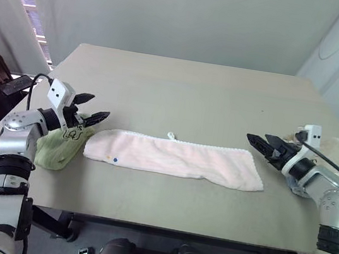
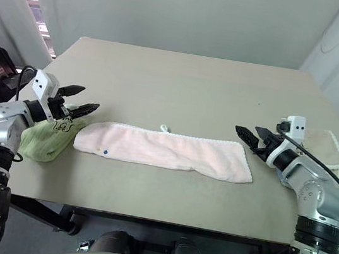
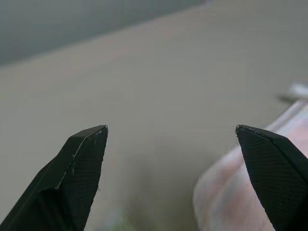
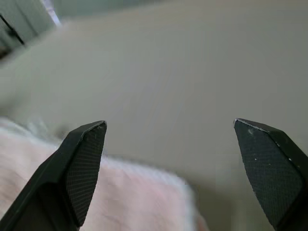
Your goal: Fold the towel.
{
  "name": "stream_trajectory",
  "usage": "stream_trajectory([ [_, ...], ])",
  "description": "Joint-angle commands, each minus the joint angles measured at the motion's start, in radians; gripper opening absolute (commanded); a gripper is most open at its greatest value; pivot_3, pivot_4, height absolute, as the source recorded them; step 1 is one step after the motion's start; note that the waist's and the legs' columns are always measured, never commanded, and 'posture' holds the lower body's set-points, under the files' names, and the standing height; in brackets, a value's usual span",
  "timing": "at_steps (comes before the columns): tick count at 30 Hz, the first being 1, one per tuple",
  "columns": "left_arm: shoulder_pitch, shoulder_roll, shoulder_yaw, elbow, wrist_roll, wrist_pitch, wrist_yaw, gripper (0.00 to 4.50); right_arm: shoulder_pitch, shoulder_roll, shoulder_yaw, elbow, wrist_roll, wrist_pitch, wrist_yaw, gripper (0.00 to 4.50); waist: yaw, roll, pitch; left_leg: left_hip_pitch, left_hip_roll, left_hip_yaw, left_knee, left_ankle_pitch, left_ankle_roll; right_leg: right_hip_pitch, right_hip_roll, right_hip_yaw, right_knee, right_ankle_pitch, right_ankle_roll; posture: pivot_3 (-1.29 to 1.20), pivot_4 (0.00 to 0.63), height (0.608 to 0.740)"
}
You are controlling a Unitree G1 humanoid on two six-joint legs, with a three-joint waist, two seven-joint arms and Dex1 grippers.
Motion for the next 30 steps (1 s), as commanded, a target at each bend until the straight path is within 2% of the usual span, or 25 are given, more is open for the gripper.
stream_trajectory([
  [1,0.072,0.022,0.009,-0.223,-0.078,0.098,-0.041,4.5,-0.005,-0.026,-0.132,-0.033,0.191,0.215,-0.024,4.47,0.0,0.0,0.0,0.0,0.0,0.0,0.0,0.0,0.0,0.0,0.0,0.0,0.0,0.0,0.0,0.0,0.0,0.724],
  [5,0.176,0.013,-0.007,-0.433,-0.129,0.184,-0.043,4.5,0.027,-0.064,-0.251,0.03,0.331,0.452,-0.059,4.47,0.002,0.0,0.0,0.0,0.0,0.0,0.0,0.0,0.0,0.0,0.0,0.0,0.0,-0.001,-0.001,0.0,0.0,0.724],
  [7,0.23,0.002,-0.034,-0.517,-0.134,0.203,-0.044,4.5,0.029,-0.097,-0.309,0.118,0.423,0.635,-0.038,4.47,0.002,0.0,0.0,0.0,0.0,0.0,0.0,0.0,0.0,0.001,0.0,0.0,0.0,-0.001,-0.002,0.0,0.0,0.724],
  [11,0.29,-0.026,-0.079,-0.607,-0.136,0.236,-0.031,4.5,0.068,-0.089,-0.41,0.16,0.467,0.771,-0.107,4.47,0.004,0.001,0.0,0.001,0.0,0.0,0.0,0.0,0.0,0.002,0.0,0.0,-0.001,-0.001,-0.002,0.0,0.0,0.724],
  [14,0.301,-0.045,-0.102,-0.637,-0.143,0.254,-0.023,4.5,0.134,-0.087,-0.421,0.171,0.524,0.793,-0.139,4.47,0.004,0.001,0.0,0.001,0.0,0.0,0.0,0.0,0.0,0.002,0.001,0.0,0.0,-0.001,-0.002,0.0,0.0,0.724],
  [19,0.319,-0.047,-0.162,-0.653,-0.12,0.244,-0.047,4.5,0.212,-0.035,-0.436,0.175,0.501,0.792,-0.193,4.47,-0.001,0.001,-0.001,0.001,0.0,0.0,0.0,0.0,0.001,0.003,0.002,0.0,-0.001,-0.002,0.003,0.0,0.0,0.724],
  [26,0.333,-0.058,-0.195,-0.663,-0.113,0.236,-0.038,4.5,0.191,0.042,-0.426,0.181,0.465,0.745,-0.264,4.47,-0.002,-0.001,-0.002,0.002,0.0,-0.001,0.0,0.0,0.0,0.003,0.003,0.001,-0.001,-0.003,0.003,0.0,0.0,0.724],
  [30,0.356,-0.057,-0.209,-0.684,-0.109,0.238,-0.037,4.5,0.115,0.087,-0.401,0.216,0.438,0.7,-0.303,4.47,-0.021,-0.003,-0.003,0.003,0.0,-0.001,0.0,-0.002,-0.002,0.005,0.002,0.001,-0.002,-0.002,0.002,0.0,0.0,0.724],
])
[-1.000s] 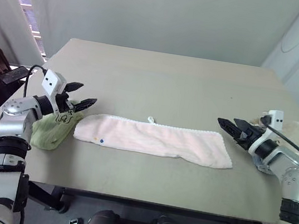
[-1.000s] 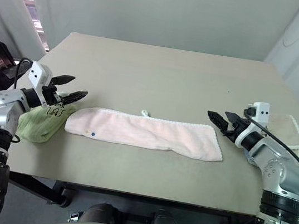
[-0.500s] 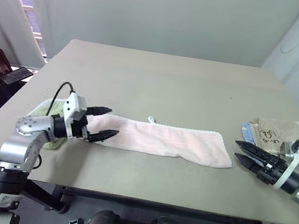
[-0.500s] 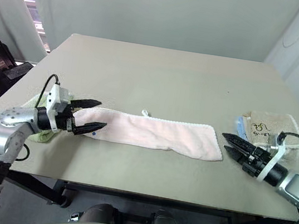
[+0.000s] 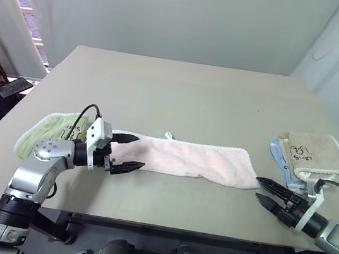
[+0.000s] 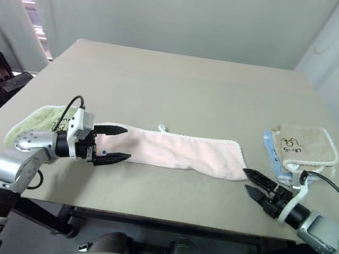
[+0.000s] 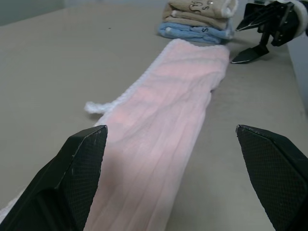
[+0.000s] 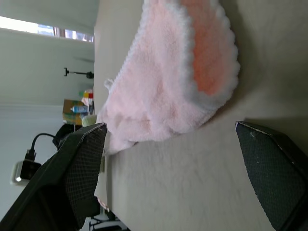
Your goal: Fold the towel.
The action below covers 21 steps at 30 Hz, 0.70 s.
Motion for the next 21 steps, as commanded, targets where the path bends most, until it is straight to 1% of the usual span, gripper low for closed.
stream_trajectory([
  [1,0.006,0.001,-0.002,-0.05,0.0,-0.011,0.007,4.5,-0.072,0.037,0.027,0.029,-0.034,-0.055,-0.039,4.47,-0.013,0.0,0.0,0.0,0.0,0.0,0.0,0.0,0.0,0.0,0.0,0.0,0.0,0.0,0.0,0.0,0.0,0.724],
  [8,0.027,-0.007,-0.005,-0.065,0.011,-0.016,0.035,4.5,-0.167,0.074,0.087,0.086,-0.074,-0.101,-0.045,4.47,-0.014,0.0,0.0,0.001,0.0,0.0,-0.001,0.0,0.0,0.0,0.0,0.0,0.0,0.002,-0.002,0.0,0.0,0.724],
  [11,0.031,-0.01,-0.003,-0.064,0.021,-0.026,0.052,4.5,-0.181,0.083,0.118,0.082,-0.086,-0.115,-0.03,3.91,-0.011,0.0,0.0,0.001,0.0,0.0,-0.001,0.0,0.0,-0.001,0.0,0.0,0.0,0.002,-0.002,0.0,0.0,0.724],
  [15,0.036,-0.013,-0.003,-0.059,0.03,-0.039,0.067,4.5,-0.175,0.083,0.134,0.089,-0.11,-0.164,-0.018,2.51,-0.009,0.001,0.0,-0.002,0.0,0.0,-0.001,0.001,0.002,-0.005,0.0,0.0,0.0,0.003,-0.001,0.0,0.0,0.724],
  [16,0.039,-0.014,-0.004,-0.059,0.033,-0.042,0.069,4.5,-0.175,0.082,0.128,0.104,-0.114,-0.173,-0.021,2.05,-0.008,0.001,0.001,-0.002,0.0,0.0,-0.001,0.001,0.002,-0.005,0.0,0.0,0.0,0.003,-0.001,0.0,0.0,0.724],
  [17,0.042,-0.014,-0.006,-0.06,0.035,-0.046,0.07,4.5,-0.175,0.08,0.123,0.114,-0.117,-0.18,-0.021,1.69,-0.008,0.001,0.001,-0.003,0.0,0.0,-0.001,0.001,0.002,-0.005,0.0,0.0,0.0,0.003,-0.001,0.0,0.0,0.724],
  [19,0.046,-0.015,-0.007,-0.062,0.037,-0.049,0.074,4.5,-0.166,0.075,0.115,0.109,-0.108,-0.178,-0.012,0.94,-0.009,0.0,0.0,-0.003,0.0,0.0,-0.002,0.001,0.003,-0.004,0.0,0.0,-0.001,0.003,-0.001,0.0,0.0,0.724],
  [20,0.047,-0.015,-0.007,-0.063,0.037,-0.049,0.076,4.5,-0.161,0.073,0.114,0.103,-0.104,-0.176,-0.008,0.68,-0.009,-0.001,-0.001,-0.003,0.0,0.0,-0.002,0.001,0.003,-0.004,0.0,0.0,-0.002,0.003,-0.001,0.0,0.0,0.724],
  [21,0.048,-0.016,-0.005,-0.064,0.033,-0.047,0.079,4.5,-0.152,0.066,0.104,0.09,-0.087,-0.16,0.001,0.3,-0.009,-0.001,-0.001,-0.003,0.0,0.0,-0.002,0.001,0.003,-0.003,0.0,0.0,-0.003,0.003,-0.002,0.0,0.0,0.724],
])
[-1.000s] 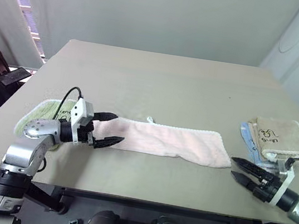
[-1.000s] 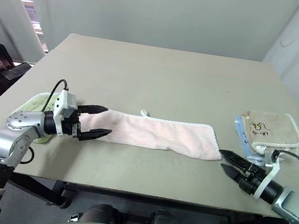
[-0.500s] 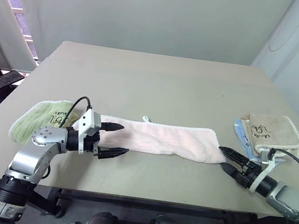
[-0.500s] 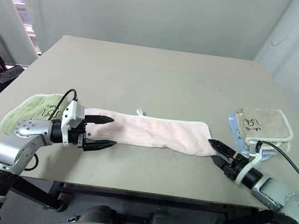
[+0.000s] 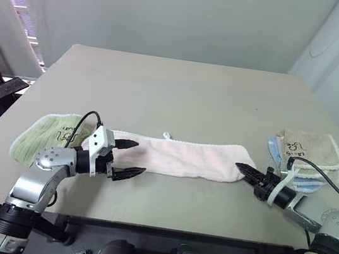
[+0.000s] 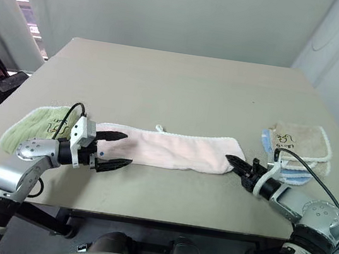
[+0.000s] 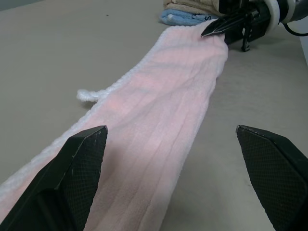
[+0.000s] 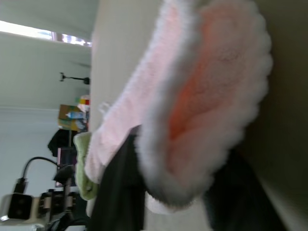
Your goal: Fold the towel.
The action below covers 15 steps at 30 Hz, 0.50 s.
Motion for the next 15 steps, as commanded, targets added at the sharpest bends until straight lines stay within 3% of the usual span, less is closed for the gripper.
stream_trajectory([
  [1,-0.003,-0.002,0.007,-0.032,-0.001,-0.013,0.011,4.5,0.025,-0.025,-0.035,-0.028,0.023,0.01,0.013,0.01,0.0,0.0,0.0,0.0,0.0,0.0,0.0,-0.001,-0.001,0.001,0.0,0.0,-0.001,0.0,0.0,0.0,0.0,0.724],
  [7,0.013,0.002,0.003,-0.032,0.003,-0.019,0.015,4.5,0.147,-0.106,-0.069,-0.132,0.107,0.101,0.091,0.01,0.029,0.002,0.0,0.0,0.0,0.0,-0.001,-0.003,-0.001,0.001,-0.001,0.0,-0.006,0.0,0.002,0.0,0.0,0.724],
  [15,0.006,-0.005,-0.002,-0.001,0.003,-0.029,0.009,4.5,0.25,-0.273,-0.158,-0.261,0.158,0.094,0.174,0.01,0.029,0.008,0.002,-0.003,-0.001,0.0,-0.003,-0.003,0.003,0.001,-0.001,0.0,-0.01,-0.001,0.003,0.0,0.0,0.724],
])
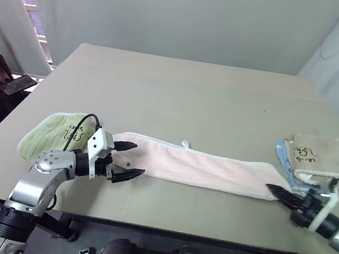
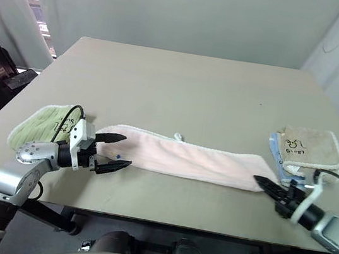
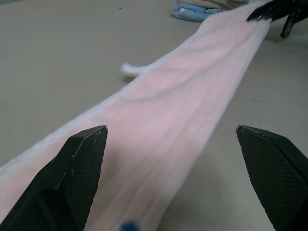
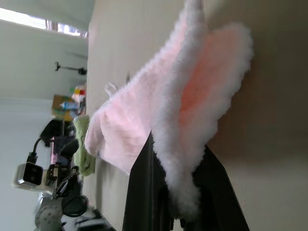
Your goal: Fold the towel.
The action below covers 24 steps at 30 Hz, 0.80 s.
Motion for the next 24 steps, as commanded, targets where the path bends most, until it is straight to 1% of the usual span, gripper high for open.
stream_trajectory([
  [1,-0.024,-0.006,-0.004,0.007,0.007,-0.026,-0.009,4.5,0.011,-0.05,-0.034,-0.145,0.042,-0.041,0.047,0.01,-0.001,0.0,0.0,0.0,0.0,0.0,0.0,0.0,0.0,0.0,0.0,0.0,0.0,0.0,0.001,0.0,0.0,0.724],
  [3,-0.036,-0.013,-0.011,0.025,0.014,-0.035,-0.012,4.5,0.022,-0.052,-0.007,-0.249,0.02,-0.118,0.068,0.01,-0.002,0.0,0.0,0.001,0.0,0.0,0.0,0.0,0.0,0.001,0.001,0.0,0.0,0.0,0.001,0.0,0.0,0.724],
  [5,-0.048,-0.021,-0.016,0.038,0.019,-0.04,-0.012,4.5,0.021,-0.058,0.045,-0.31,0.0,-0.153,0.079,0.01,-0.002,0.0,0.0,0.001,0.0,0.0,0.0,-0.001,-0.001,0.001,0.001,0.0,0.0,0.0,0.001,0.0,0.0,0.724],
  [8,-0.053,-0.026,-0.021,0.045,0.022,-0.049,-0.018,4.5,0.026,-0.072,0.134,-0.39,-0.036,-0.211,0.108,0.01,-0.001,-0.001,0.0,0.002,0.0,0.0,0.0,-0.001,-0.001,0.001,0.001,0.0,0.0,0.0,0.001,0.0,0.0,0.724],
  [10,-0.052,-0.023,-0.019,0.053,0.027,-0.056,-0.02,4.5,0.051,-0.101,0.216,-0.476,-0.07,-0.257,0.157,0.01,-0.001,0.0,0.001,0.001,0.0,0.0,0.0,-0.001,-0.001,0.001,0.001,0.0,-0.001,0.0,0.001,0.0,0.0,0.724],
  [13,-0.045,-0.014,-0.009,0.061,0.027,-0.065,-0.024,4.5,0.034,-0.123,0.303,-0.563,-0.079,-0.295,0.189,0.01,0.0,-0.001,0.001,0.0,0.0,0.0,0.0,-0.001,0.001,0.0,0.001,0.0,-0.001,-0.001,0.002,0.0,0.0,0.724],
  [17,-0.035,-0.008,-0.006,0.057,0.033,-0.068,-0.016,4.5,-0.02,-0.129,0.405,-0.632,-0.091,-0.341,0.211,0.01,-0.001,-0.002,0.002,0.0,0.0,0.0,0.0,-0.001,0.001,0.0,0.001,0.0,-0.001,-0.001,0.002,0.0,0.0,0.724],
  [20,-0.018,-0.01,-0.002,0.039,0.028,-0.064,-0.007,4.5,-0.086,-0.111,0.536,-0.652,-0.129,-0.363,0.213,0.01,-0.003,-0.002,0.002,0.001,0.0,0.0,0.0,-0.002,0.0,-0.002,0.0,0.0,-0.002,-0.001,0.002,0.0,0.0,0.724],
  [23,-0.011,-0.011,-0.002,0.033,0.028,-0.064,-0.002,4.5,-0.122,-0.093,0.612,-0.633,-0.168,-0.399,0.22,0.01,0.0,-0.003,0.002,0.001,0.0,0.0,0.0,-0.002,-0.001,-0.003,0.0,0.0,-0.002,-0.001,0.001,0.0,0.0,0.724],
  [24,-0.009,-0.012,-0.002,0.031,0.028,-0.064,0.001,4.5,-0.143,-0.073,0.661,-0.606,-0.206,-0.416,0.211,0.01,0.0,-0.003,0.002,0.001,0.0,-0.001,0.0,-0.002,0.0,-0.003,0.0,0.0,-0.002,-0.001,0.001,0.0,0.0,0.724],
])
